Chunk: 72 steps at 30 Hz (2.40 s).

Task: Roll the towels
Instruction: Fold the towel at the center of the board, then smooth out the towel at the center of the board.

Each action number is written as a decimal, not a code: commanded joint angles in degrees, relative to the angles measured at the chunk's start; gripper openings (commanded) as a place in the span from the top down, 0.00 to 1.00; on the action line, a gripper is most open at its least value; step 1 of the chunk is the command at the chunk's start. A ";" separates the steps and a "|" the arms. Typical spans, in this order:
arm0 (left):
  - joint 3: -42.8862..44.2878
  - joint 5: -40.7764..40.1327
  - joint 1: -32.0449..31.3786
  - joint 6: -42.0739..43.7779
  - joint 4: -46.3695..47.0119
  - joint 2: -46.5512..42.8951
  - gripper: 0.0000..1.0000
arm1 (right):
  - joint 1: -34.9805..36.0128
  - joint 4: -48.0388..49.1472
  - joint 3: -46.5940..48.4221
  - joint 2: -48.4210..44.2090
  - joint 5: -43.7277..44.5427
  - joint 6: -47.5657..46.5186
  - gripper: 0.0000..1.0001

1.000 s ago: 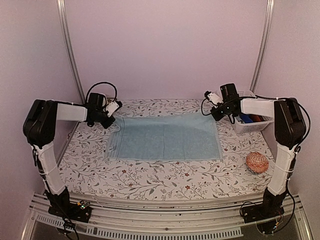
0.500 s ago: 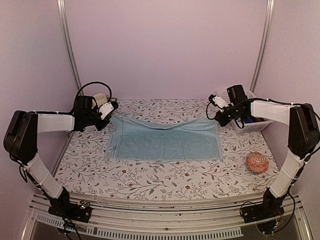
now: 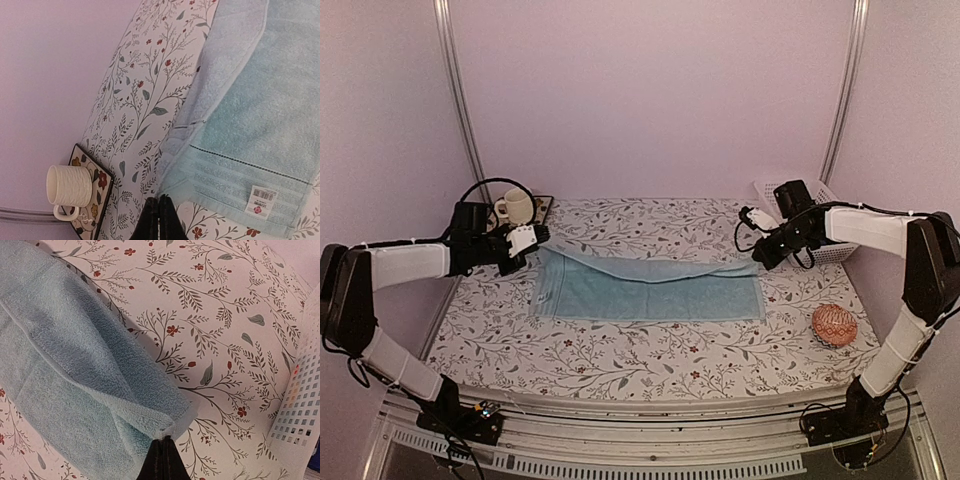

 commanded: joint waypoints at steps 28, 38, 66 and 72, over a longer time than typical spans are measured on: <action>-15.09 -0.01 -1.19 7.96 -11.28 -14.60 1.00 | 4.14 -3.15 -11.45 -9.47 1.12 3.42 0.98; -15.88 -4.52 -1.59 9.62 -7.63 -11.29 0.84 | 7.13 -3.48 -12.51 -8.31 1.07 2.96 0.98; 19.21 -5.61 -1.57 -31.32 -10.73 12.70 0.03 | -0.38 -8.38 7.82 4.19 -3.44 21.72 0.11; 20.70 -18.30 -8.45 -35.92 -10.43 17.20 0.03 | -0.36 -5.74 0.32 3.10 -6.97 32.51 0.17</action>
